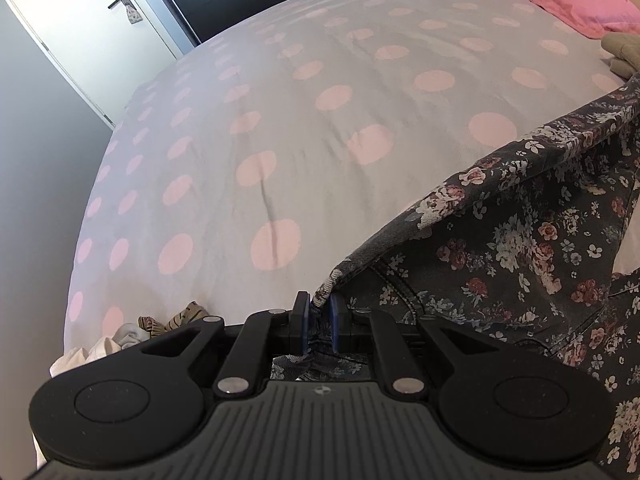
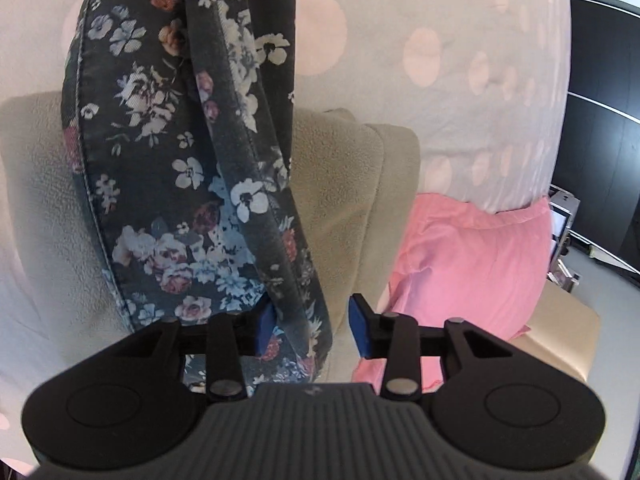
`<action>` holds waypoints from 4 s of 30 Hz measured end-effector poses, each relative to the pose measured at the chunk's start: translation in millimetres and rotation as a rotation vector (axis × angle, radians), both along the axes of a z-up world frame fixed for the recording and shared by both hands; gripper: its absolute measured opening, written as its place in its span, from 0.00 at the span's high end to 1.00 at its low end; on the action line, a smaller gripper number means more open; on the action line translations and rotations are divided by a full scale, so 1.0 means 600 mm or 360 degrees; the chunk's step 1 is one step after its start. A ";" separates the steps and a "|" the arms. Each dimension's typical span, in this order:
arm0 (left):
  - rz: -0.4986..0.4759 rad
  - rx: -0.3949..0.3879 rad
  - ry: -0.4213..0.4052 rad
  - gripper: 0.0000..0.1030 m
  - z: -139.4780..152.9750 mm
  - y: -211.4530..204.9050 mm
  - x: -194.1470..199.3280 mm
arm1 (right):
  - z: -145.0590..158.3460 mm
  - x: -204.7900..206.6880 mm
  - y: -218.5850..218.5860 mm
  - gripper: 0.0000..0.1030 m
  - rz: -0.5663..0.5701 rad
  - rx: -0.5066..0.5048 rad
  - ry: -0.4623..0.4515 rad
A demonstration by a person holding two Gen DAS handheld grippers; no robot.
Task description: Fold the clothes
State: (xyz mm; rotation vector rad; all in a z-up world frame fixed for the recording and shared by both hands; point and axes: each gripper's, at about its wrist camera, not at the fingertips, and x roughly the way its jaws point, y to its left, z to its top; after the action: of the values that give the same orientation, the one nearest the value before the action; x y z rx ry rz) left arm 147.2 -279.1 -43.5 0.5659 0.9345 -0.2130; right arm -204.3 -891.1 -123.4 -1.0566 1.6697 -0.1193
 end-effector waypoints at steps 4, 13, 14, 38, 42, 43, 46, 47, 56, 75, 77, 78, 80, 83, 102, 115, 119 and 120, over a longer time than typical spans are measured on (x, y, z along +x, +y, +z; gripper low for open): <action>0.0058 -0.0008 0.0001 0.92 -0.001 0.003 0.004 | 0.025 -0.028 0.020 0.96 -0.0043 -0.0015 -0.0084; 0.0097 -0.0045 -0.0021 0.92 0.021 0.014 -0.028 | 0.106 -0.122 0.090 0.98 -0.0203 -0.0048 -0.0409; 0.0087 -0.0041 -0.0021 0.92 0.026 0.015 -0.036 | 0.114 -0.137 0.105 0.98 -0.0208 -0.0053 -0.0436; -0.0441 0.0258 0.0361 0.94 -0.036 -0.029 -0.303 | 0.076 -0.491 0.448 0.98 -0.0456 0.0075 -0.0531; -0.0527 0.0306 0.0490 0.94 -0.066 -0.036 -0.335 | 0.053 -0.515 0.461 0.98 -0.0498 0.0104 -0.0500; -0.0549 0.0316 0.0517 0.94 -0.072 -0.038 -0.342 | 0.050 -0.520 0.466 0.98 -0.0508 0.0109 -0.0493; -0.0597 0.0319 0.0566 0.95 -0.085 -0.042 -0.358 | 0.044 -0.533 0.472 0.98 -0.0523 0.0127 -0.0468; -0.0620 0.0321 0.0589 0.95 -0.090 -0.042 -0.364 | 0.042 -0.537 0.475 0.98 -0.0526 0.0132 -0.0458; -0.0697 0.0324 0.0763 0.95 -0.126 -0.048 -0.380 | 0.028 -0.562 0.481 0.98 -0.0596 0.0162 -0.0430; -0.0414 -0.0330 0.0609 0.66 -0.024 -0.068 -0.257 | -0.003 -0.573 0.475 0.97 -0.0643 0.0195 -0.0329; -0.0346 -0.0295 0.0607 0.66 -0.036 -0.071 -0.250 | -0.007 -0.579 0.472 0.95 -0.0673 0.0175 -0.0328; -0.0328 -0.0300 0.0596 0.66 -0.042 -0.072 -0.248 | -0.009 -0.583 0.470 0.94 -0.0693 0.0165 -0.0328; -0.0297 -0.0315 0.0570 0.66 -0.052 -0.075 -0.245 | -0.007 -0.593 0.463 0.87 -0.0755 0.0142 -0.0335; -0.0228 -0.0419 0.0544 0.66 -0.075 -0.073 -0.244 | 0.004 -0.613 0.450 0.81 -0.0877 0.0103 -0.0369; -0.0063 -0.0399 0.0520 0.66 -0.136 -0.119 -0.236 | 0.085 -0.702 0.288 0.67 -0.2361 0.0365 -0.2032; 0.0033 -0.0378 0.0538 0.66 -0.158 -0.118 -0.216 | -0.013 -0.683 0.340 0.53 -0.2101 0.0558 -0.1643; 0.0036 -0.0357 0.0544 0.66 -0.164 -0.122 -0.217 | -0.013 -0.667 0.349 0.49 -0.1932 0.0464 -0.1608; 0.0036 -0.0351 0.0545 0.66 -0.166 -0.123 -0.217 | -0.011 -0.665 0.343 0.46 -0.1920 0.0444 -0.1623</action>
State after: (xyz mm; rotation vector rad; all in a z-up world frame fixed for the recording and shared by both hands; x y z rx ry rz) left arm 16.9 -352.8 -143.1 0.3187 1.2299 -0.3961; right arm -603.2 -685.0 -130.0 0.3578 1.0710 -0.9844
